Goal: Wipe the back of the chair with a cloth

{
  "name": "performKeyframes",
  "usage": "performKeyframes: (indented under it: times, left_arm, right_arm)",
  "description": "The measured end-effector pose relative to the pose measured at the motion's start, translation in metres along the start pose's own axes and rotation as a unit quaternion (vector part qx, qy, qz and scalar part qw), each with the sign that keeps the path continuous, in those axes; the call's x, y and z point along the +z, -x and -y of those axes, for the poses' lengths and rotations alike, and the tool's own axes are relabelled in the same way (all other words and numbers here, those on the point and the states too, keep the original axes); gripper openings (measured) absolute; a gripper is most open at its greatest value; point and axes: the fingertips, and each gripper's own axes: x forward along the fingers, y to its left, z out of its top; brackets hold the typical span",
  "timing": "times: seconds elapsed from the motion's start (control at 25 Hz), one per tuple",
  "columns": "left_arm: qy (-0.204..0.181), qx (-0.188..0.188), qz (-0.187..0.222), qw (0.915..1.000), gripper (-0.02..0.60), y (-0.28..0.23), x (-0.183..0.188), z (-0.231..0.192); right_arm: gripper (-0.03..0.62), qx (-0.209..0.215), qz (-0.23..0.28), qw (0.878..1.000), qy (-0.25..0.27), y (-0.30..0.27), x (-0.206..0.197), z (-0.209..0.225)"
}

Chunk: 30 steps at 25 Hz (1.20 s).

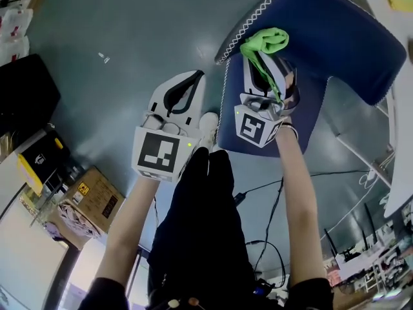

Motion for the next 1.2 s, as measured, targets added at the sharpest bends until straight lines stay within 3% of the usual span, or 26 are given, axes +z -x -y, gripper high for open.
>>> performKeyframes:
  times: [0.36, 0.84, 1.2]
  left_arm:
    - [0.001, -0.008, -0.005, 1.0, 0.003, 0.008, -0.017, 0.004]
    - [0.009, -0.015, -0.015, 0.9997, 0.003, 0.004, -0.032, 0.004]
    - [0.008, -0.016, -0.022, 0.9996, 0.003, 0.004, -0.039, -0.007]
  right_arm:
    - [0.051, 0.023, -0.017, 0.999, 0.044, 0.019, -0.01, -0.033]
    - [0.052, 0.079, -0.063, 0.994, 0.051, 0.028, -0.046, -0.075]
    - [0.055, 0.178, -0.164, 0.969, 0.05, 0.03, -0.106, -0.129]
